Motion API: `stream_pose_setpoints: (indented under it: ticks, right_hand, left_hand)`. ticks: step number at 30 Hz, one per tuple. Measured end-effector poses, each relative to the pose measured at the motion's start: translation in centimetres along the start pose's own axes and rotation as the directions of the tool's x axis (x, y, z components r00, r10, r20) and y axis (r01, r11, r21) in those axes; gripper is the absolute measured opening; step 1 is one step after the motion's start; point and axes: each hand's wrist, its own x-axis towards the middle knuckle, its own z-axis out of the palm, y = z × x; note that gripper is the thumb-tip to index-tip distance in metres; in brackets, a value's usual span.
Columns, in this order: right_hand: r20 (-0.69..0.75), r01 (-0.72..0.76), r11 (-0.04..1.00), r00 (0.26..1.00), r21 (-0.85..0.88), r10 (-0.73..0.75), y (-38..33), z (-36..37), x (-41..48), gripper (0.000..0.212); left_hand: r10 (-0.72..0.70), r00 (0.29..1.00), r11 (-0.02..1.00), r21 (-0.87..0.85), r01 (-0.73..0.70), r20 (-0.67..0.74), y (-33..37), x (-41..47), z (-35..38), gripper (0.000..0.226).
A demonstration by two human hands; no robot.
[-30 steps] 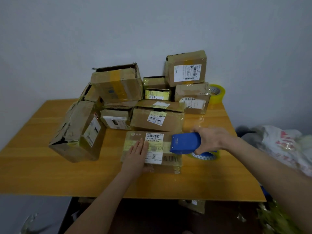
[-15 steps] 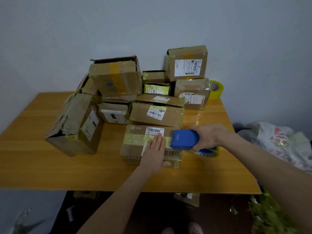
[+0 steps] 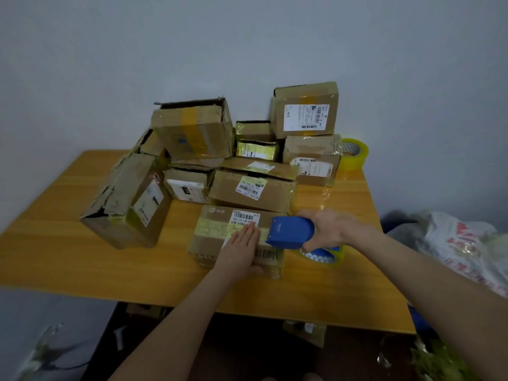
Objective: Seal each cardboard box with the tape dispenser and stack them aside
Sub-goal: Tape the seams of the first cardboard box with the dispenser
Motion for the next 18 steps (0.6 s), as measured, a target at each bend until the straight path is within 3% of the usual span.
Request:
stream_pose_setpoints:
  ticks: [6, 13, 18]
  right_hand:
    - [0.091, -0.026, 0.991, 0.996, 0.129, 0.015, 3.4, -1.4, -0.8, 0.069]
    - [0.095, -0.026, 0.999, 0.995, 0.036, 0.023, 3.4, 0.6, -0.5, 0.071]
    - [0.101, -0.006, 1.0, 0.995, -0.012, 0.007, 3.3, 0.4, -0.2, 0.068]
  left_hand:
    - [-0.001, 1.0, 1.0, 0.015, 0.002, -0.026, 0.1, 0.1, -0.2, 0.103]
    - [-0.039, 0.998, 0.999, -0.014, 0.04, 0.044, 2.0, 0.1, -1.1, 0.112]
    - [-0.07, 0.997, 0.995, -0.073, 0.068, -0.032, 4.6, 1.0, -1.0, 0.117]
